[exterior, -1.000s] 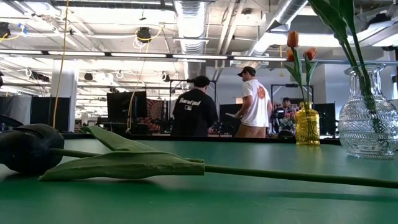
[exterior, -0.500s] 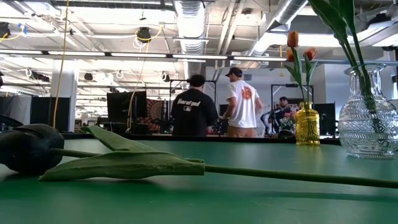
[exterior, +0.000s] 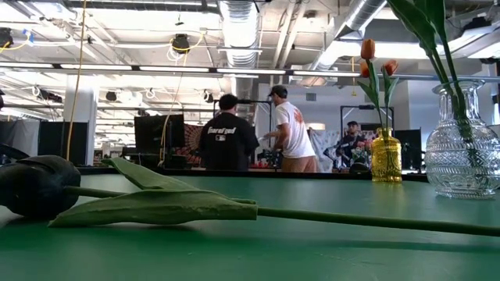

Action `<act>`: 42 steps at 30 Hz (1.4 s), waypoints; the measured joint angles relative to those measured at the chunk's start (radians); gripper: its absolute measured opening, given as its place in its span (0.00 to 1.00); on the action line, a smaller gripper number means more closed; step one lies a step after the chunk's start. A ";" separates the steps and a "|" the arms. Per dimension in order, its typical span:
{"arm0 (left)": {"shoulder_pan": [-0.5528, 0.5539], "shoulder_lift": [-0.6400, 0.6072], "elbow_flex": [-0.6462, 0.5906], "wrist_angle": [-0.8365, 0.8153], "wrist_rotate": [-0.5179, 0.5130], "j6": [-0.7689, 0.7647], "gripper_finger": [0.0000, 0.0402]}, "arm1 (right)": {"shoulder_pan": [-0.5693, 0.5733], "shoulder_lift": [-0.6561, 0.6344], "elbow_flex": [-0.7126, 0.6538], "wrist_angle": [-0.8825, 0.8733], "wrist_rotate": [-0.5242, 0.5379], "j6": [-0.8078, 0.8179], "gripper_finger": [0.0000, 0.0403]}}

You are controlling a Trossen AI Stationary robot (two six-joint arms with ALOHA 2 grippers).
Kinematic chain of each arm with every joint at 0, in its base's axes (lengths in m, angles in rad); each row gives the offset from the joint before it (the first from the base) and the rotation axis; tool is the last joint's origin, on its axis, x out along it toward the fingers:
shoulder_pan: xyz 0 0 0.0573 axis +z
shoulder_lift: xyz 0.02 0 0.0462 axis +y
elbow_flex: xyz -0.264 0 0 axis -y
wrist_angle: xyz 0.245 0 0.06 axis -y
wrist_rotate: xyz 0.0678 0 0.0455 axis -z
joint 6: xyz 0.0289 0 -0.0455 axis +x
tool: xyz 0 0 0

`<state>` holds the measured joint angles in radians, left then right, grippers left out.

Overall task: Sort flowers into vase by color
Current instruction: Put the top black tulip into the bottom transparent flower vase

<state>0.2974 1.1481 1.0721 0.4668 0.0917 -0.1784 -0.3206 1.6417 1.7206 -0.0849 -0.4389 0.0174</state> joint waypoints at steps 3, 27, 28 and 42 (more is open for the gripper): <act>0.000 0.000 0.000 -0.019 -0.003 -0.014 0.26 | 0.000 0.000 0.000 0.000 0.000 0.000 0.06; 0.001 0.000 0.000 -0.032 -0.005 -0.014 0.00 | -0.003 0.000 0.000 0.002 -0.003 0.001 0.32; 0.001 0.000 0.000 -0.032 -0.002 -0.014 0.00 | -0.003 0.000 0.000 0.002 -0.003 0.001 0.35; 0.031 -0.055 0.000 -0.156 0.009 -0.026 0.00 | -0.017 -0.021 0.001 -0.083 -0.008 0.019 0.70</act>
<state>0.3285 1.0934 1.0725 0.3113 0.1009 -0.2047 -0.3373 1.6212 1.7213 -0.1679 -0.4469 0.0364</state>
